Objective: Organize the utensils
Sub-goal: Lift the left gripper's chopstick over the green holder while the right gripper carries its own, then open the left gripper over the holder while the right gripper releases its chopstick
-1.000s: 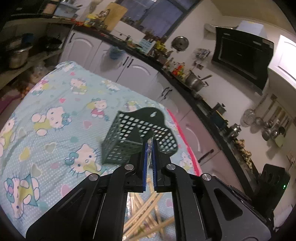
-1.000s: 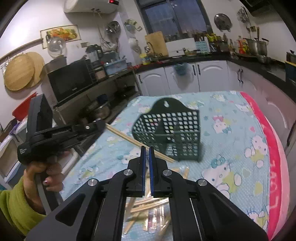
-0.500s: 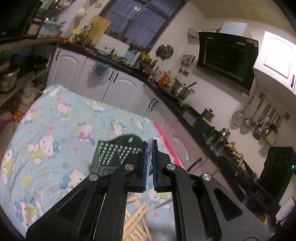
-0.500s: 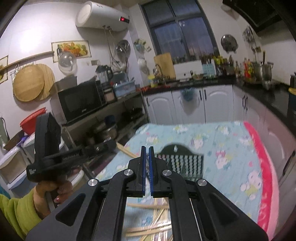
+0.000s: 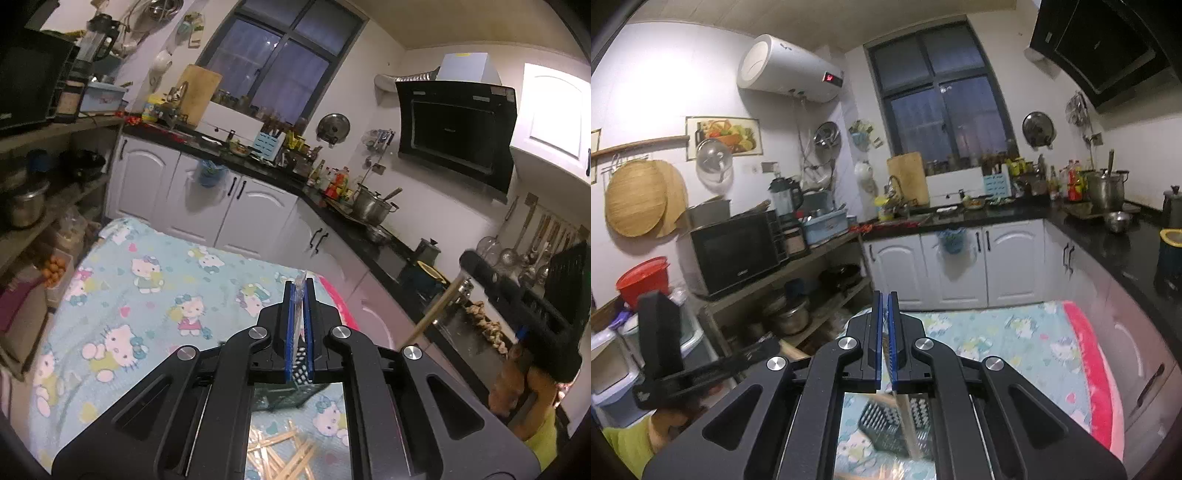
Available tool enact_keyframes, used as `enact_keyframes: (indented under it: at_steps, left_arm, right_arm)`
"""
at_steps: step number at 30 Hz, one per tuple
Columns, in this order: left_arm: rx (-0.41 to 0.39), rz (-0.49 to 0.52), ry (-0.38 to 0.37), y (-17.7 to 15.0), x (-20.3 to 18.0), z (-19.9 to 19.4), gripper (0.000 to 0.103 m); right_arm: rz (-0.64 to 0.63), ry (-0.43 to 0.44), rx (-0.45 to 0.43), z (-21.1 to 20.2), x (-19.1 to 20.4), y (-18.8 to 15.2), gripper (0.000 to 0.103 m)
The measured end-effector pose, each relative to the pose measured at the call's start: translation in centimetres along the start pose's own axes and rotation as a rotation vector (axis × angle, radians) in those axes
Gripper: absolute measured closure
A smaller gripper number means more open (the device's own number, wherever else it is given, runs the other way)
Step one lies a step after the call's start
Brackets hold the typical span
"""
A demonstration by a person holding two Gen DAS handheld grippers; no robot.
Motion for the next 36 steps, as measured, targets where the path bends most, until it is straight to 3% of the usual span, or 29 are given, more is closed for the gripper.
enact_keyframes:
  at_steps: [12, 25, 36]
  left_arm:
    - [0.048, 0.031, 0.038, -1.3, 0.7, 2.7, 0.101]
    - [0.108, 0.022, 0.050, -4.8, 1.1, 5.7, 0.101]
    - [0.161, 0.022, 0.057, -7.2, 1.8, 7.0, 0.100]
  right_arm:
    - [0.002, -0.071, -0.029, 4.0, -2.5, 0.0, 0.100]
    - [0.017, -0.137, 0.068, 8.3, -5.0, -5.5, 0.100]
    - [0.031, -0.176, 0.162, 9.1, -5.6, -9.7, 0.097]
Point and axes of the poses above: each gripper's, at about its wrist camera, not at the fingertips, and z roughly the way its jaws point, x to its left, y to its top, the point moved 2 cm from there along z, roughly the way its jaws point, and after that the axes turned 11 degrees about -x, right-handed, at the moved point
